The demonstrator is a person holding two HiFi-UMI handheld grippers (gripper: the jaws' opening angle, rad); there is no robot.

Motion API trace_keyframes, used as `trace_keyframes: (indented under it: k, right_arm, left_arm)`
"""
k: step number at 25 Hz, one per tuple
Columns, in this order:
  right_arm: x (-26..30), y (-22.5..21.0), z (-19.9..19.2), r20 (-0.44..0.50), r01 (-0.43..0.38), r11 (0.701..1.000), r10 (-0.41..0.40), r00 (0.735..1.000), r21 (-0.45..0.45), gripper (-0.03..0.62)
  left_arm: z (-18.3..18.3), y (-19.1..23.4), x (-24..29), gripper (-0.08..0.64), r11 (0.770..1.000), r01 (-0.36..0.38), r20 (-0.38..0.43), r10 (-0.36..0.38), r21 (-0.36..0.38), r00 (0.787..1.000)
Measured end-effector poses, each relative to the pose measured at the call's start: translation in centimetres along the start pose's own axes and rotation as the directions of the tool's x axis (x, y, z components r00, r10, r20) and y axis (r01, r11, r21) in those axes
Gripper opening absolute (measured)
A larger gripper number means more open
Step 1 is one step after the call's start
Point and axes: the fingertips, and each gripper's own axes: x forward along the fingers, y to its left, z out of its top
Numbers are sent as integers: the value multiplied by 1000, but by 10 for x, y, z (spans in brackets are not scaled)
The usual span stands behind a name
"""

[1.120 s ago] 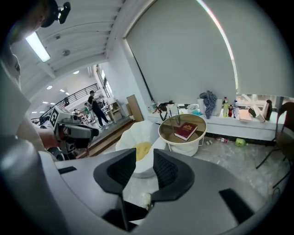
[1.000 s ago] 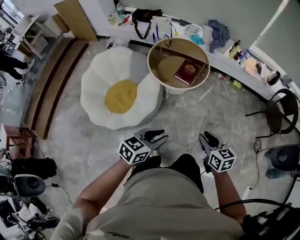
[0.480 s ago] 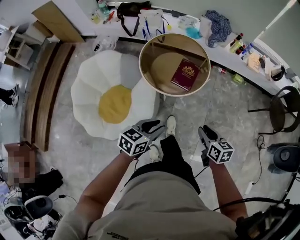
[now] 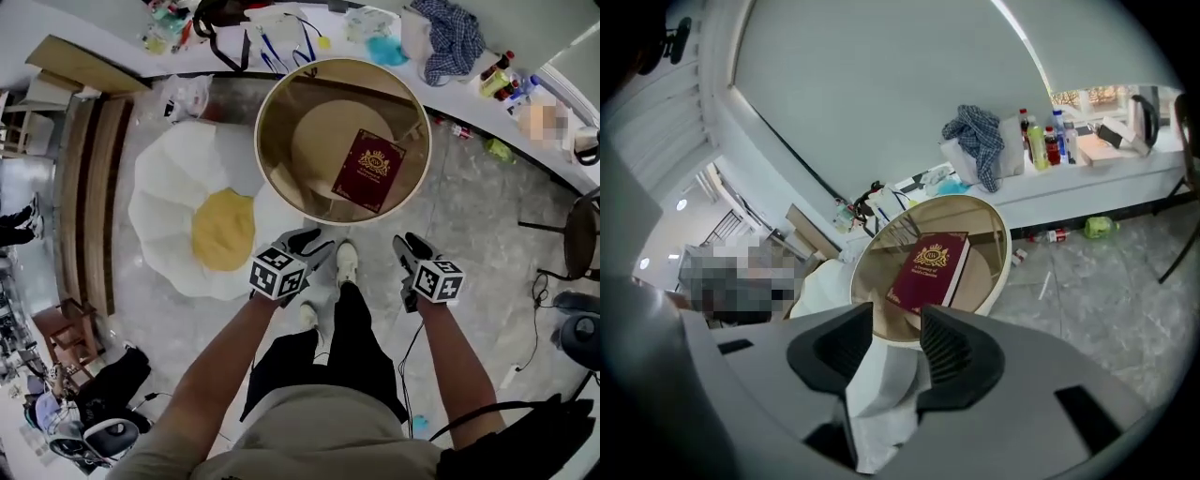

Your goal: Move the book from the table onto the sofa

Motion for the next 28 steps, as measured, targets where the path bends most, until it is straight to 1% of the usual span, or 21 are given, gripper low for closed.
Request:
trace_keyframes:
  k: [5, 9, 13, 17, 19, 21, 25, 27, 28]
  right_arm:
    - [69, -43, 15, -21, -13, 997, 15, 1000, 71, 166]
    - [115, -72, 17, -23, -19, 992, 22, 999, 125, 166]
    - [152, -97, 17, -14, -13, 983, 16, 1000, 185, 166]
    - [174, -112, 19, 4, -16, 972, 16, 1000, 233, 166]
    - [182, -113, 18, 5, -29, 970, 28, 1000, 241, 166]
    - [187, -112, 18, 17, -47, 967, 44, 999, 249, 166]
    - [187, -109, 19, 50, -72, 954, 59, 997, 292, 146]
    - [189, -107, 20, 60, -80, 950, 65, 996, 301, 117]
    - [190, -106, 20, 62, -78, 950, 63, 996, 302, 118]
  left_arm:
    - [13, 61, 78, 169, 1000, -12, -67, 10, -21, 998]
    - [21, 103, 132, 173, 1000, -17, -95, 15, -18, 995]
    - [22, 141, 173, 176, 999, -32, -115, 31, -6, 993]
    - [11, 168, 201, 190, 999, -30, -151, 25, -32, 988]
    - [6, 176, 211, 196, 998, -21, -161, 11, -59, 987]
    - [2, 180, 218, 209, 994, 8, -159, -24, -106, 987]
    - [0, 181, 222, 213, 971, 89, -126, -119, -221, 985]
    - [-1, 183, 222, 213, 961, 105, -112, -137, -254, 984]
    - [-1, 183, 222, 213, 959, 106, -107, -138, -263, 985]
